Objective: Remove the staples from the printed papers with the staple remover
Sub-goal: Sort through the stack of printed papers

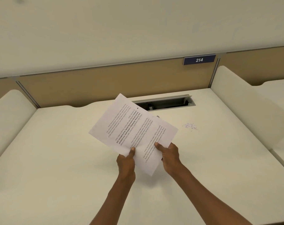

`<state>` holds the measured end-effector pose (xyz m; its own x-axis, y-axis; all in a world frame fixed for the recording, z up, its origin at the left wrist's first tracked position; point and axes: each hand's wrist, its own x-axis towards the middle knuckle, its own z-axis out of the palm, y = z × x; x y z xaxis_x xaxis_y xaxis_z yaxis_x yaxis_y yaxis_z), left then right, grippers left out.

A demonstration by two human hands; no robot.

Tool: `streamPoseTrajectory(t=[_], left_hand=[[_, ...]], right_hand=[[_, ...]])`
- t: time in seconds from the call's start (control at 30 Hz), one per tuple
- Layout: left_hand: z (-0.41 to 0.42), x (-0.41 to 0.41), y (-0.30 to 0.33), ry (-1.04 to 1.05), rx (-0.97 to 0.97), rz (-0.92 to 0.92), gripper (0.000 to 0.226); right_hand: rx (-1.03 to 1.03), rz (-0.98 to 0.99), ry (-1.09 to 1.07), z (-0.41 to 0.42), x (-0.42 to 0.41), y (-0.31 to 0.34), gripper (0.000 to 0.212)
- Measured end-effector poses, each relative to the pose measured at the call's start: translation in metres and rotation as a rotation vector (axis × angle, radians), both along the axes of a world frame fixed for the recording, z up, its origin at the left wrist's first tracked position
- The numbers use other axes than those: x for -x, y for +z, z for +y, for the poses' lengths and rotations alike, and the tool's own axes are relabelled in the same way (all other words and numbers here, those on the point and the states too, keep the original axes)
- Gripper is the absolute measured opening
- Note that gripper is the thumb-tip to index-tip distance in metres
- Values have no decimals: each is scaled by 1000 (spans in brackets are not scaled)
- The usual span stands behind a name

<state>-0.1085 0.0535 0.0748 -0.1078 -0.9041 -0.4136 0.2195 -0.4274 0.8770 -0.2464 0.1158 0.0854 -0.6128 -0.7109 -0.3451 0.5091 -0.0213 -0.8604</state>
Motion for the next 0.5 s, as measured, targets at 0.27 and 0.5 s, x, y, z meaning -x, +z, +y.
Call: streamPoseTrajectory(t=[0.27,0.5], left_hand=[[-24,-37,9,184,-73,-182,92],[-70,-72,39,42,298,-471,119]], right_hand=[[-127,255,1,16,29,-5,21],[-49,294,136,28,54,1,23]])
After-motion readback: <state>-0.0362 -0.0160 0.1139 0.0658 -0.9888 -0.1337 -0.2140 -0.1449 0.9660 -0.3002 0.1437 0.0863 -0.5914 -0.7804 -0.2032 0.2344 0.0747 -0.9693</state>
